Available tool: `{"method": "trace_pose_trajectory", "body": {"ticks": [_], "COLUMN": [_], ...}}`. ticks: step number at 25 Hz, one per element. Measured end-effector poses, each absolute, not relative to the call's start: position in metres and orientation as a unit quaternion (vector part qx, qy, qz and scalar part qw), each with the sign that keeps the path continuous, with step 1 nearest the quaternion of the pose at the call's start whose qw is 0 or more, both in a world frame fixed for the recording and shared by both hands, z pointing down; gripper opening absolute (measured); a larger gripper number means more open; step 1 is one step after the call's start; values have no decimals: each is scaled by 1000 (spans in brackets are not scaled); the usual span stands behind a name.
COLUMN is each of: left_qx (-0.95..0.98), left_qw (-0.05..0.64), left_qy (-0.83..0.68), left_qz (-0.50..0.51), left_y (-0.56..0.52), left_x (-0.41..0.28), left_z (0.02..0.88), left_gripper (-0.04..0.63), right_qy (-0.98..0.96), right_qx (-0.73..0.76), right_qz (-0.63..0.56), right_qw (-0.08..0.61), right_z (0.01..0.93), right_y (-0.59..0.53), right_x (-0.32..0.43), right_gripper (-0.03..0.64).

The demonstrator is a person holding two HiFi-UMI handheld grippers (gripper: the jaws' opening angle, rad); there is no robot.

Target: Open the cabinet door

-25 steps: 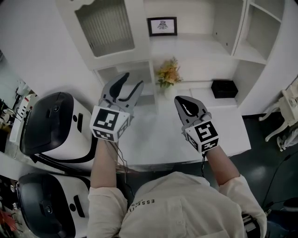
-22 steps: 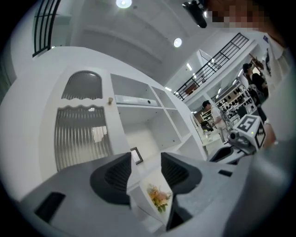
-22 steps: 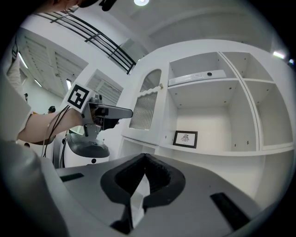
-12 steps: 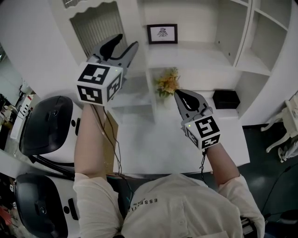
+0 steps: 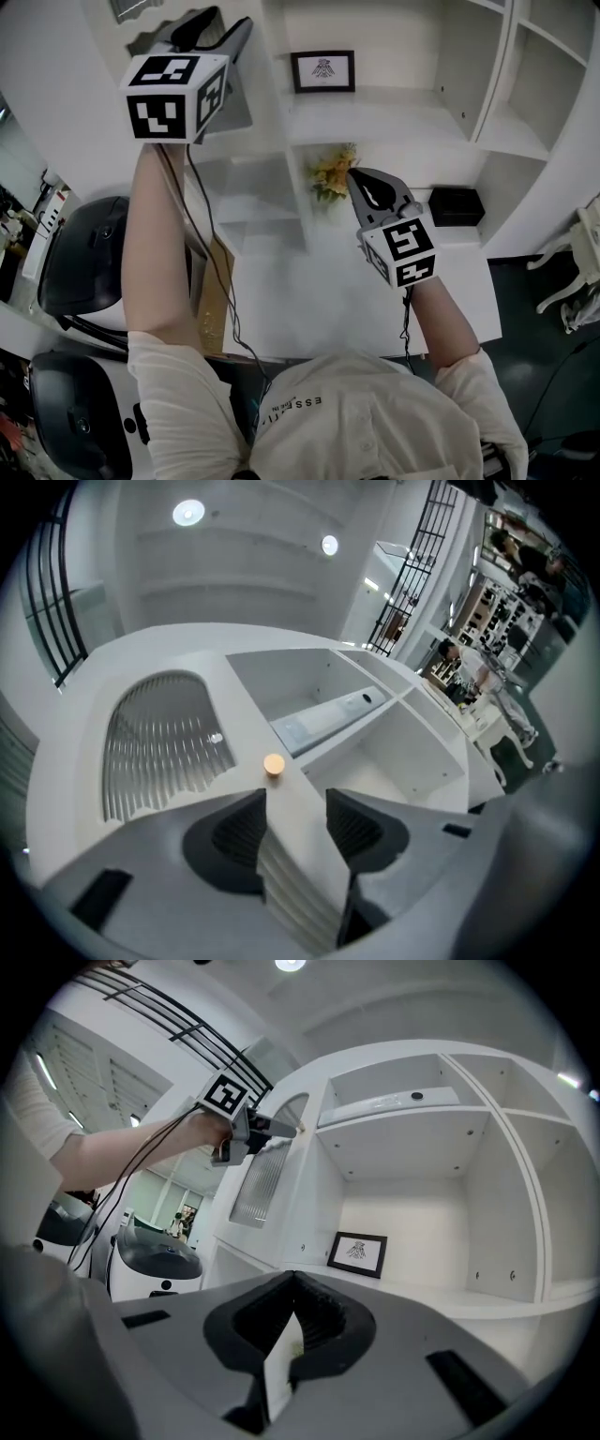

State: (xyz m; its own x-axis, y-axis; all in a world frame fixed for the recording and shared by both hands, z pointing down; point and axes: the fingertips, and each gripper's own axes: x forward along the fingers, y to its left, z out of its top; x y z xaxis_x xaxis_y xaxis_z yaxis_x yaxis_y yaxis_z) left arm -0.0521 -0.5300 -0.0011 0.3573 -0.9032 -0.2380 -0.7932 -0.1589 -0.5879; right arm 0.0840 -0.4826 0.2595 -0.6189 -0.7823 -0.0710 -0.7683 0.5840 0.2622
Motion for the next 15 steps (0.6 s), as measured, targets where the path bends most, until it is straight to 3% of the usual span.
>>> {"method": "trace_pose_trajectory", "body": {"ticks": [15], "left_qx": [-709], "left_qw": [373], "left_qy": [587], "left_qz": [-117], "left_y": [-555], "left_x": [-45], "left_z": [-48], "left_gripper": [169], "right_qy": [-901], "right_qx": [407], "right_qz": [-147], "right_qw": [22], "right_z": [264], "right_y": [-487], "right_x": [76], "right_gripper": [14]}}
